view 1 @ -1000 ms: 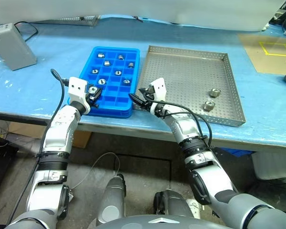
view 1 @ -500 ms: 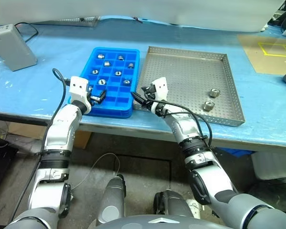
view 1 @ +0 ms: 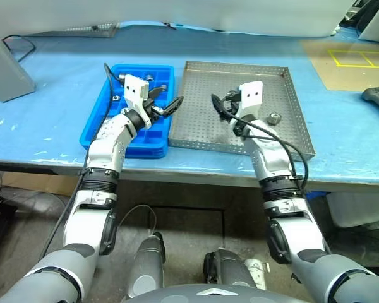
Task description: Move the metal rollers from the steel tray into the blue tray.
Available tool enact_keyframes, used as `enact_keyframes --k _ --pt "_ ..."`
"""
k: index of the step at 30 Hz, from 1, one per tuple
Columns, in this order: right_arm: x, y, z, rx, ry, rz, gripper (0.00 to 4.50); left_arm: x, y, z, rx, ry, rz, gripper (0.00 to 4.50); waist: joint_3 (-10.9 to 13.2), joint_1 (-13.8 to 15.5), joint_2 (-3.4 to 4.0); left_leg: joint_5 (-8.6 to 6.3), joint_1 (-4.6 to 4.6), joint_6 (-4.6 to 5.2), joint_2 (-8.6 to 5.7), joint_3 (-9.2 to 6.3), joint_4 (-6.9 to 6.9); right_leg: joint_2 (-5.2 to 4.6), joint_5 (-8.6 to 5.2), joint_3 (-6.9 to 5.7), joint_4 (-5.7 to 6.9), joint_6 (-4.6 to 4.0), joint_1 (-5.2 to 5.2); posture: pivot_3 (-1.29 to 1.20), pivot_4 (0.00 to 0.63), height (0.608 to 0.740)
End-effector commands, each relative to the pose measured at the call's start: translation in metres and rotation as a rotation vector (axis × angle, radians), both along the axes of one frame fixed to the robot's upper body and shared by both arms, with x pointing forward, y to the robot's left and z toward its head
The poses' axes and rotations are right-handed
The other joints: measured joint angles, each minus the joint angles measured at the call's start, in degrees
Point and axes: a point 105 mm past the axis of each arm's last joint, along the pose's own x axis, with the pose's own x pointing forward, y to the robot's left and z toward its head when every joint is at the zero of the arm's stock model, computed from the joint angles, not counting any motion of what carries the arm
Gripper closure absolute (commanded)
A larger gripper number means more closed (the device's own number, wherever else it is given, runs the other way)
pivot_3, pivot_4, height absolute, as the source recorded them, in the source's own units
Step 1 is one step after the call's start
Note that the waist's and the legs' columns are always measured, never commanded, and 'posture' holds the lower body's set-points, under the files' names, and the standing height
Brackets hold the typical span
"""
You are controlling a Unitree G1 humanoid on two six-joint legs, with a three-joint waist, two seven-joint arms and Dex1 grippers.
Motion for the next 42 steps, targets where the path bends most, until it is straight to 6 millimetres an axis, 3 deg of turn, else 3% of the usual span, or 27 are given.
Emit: enact_keyframes --k 1,4,6,10,16,25,29,36,42 --pt "0.001 -0.04 0.012 -0.06 0.026 -0.166 1.35 -0.002 -0.006 0.004 0.014 -0.041 -0.035 0.15 0.0 -0.2 0.0 0.0 0.0 0.0 0.0 0.02 0.0 0.0 0.01 0.01 -0.01 0.02 0.0 -0.18 0.15 0.74" --pt "0.001 -0.069 0.016 -0.107 0.067 -0.28 1.35 -0.002 -0.011 0.003 0.029 -0.05 -0.057 0.15 0.0 -0.5 0.0 -0.01 0.06 -0.01 0.01 0.14 -0.01 0.01 0.06 0.12 -0.01 0.1 0.0 -0.19 0.15 0.74" --pt "-0.001 -0.079 0.021 -0.048 0.077 -0.27 1.35 -0.001 -0.016 0.001 0.026 -0.045 -0.07 0.15 0.0 -0.6 -0.01 -0.01 0.07 0.0 0.0 0.23 0.0 0.0 0.11 0.2 -0.02 0.18 0.0 -0.2 0.15 0.74" --pt "0.006 -0.111 0.012 0.001 0.168 -0.393 1.35 -0.005 -0.024 -0.002 0.011 -0.045 -0.096 0.15 0.0 -1.3 -0.01 -0.16 0.16 0.24 -0.01 0.51 0.04 -0.05 0.19 0.47 -0.06 0.33 0.0 -0.2 0.15 0.74" --pt "0.026 -0.139 -0.012 0.12 0.332 -0.487 1.35 -0.014 -0.033 -0.005 0.003 -0.029 -0.156 0.15 0.0 -1.5 0.01 -0.27 0.22 0.42 0.01 1.02 0.08 -0.06 0.21 0.59 -0.04 0.33 0.0 -0.15 0.15 0.74" --pt "0.032 -0.166 -0.017 0.254 0.346 -0.56 1.35 -0.029 -0.03 -0.003 0.03 -0.097 -0.081 0.15 0.0 -0.4 0.04 -0.37 -0.27 0.62 0.0 0.92 0.25 -0.15 0.2 0.52 -0.02 0.29 -0.44 0.1 0.15 0.74" --pt "0.033 -0.167 -0.015 0.247 0.34 -0.555 1.35 -0.041 -0.016 -0.011 0.016 -0.074 -0.024 0.15 0.0 0.5 0.05 -0.4 -0.78 0.68 0.05 0.84 0.6 -0.14 0.2 0.48 0.32 0.29 -0.98 0.18 0.15 0.74" --pt "0.043 -0.136 -0.01 0.228 0.333 -0.401 1.35 -0.054 -0.004 -0.022 0.014 -0.035 0.037 0.15 0.1 2.4 0.1 -0.42 -0.84 0.8 0.16 0.8 0.99 -0.14 0.26 0.44 0.51 0.2 -0.97 0.24 0.15 0.74" --pt "0.037 -0.14 -0.036 0.102 0.397 -0.481 1.35 -0.056 0.002 -0.021 0.018 -0.034 0.076 0.15 0.1 5.5 0.12 -0.39 -0.9 0.85 0.2 0.87 1.0 -0.17 0.15 0.44 0.48 -0.06 -1.0 0.27 0.15 0.74"
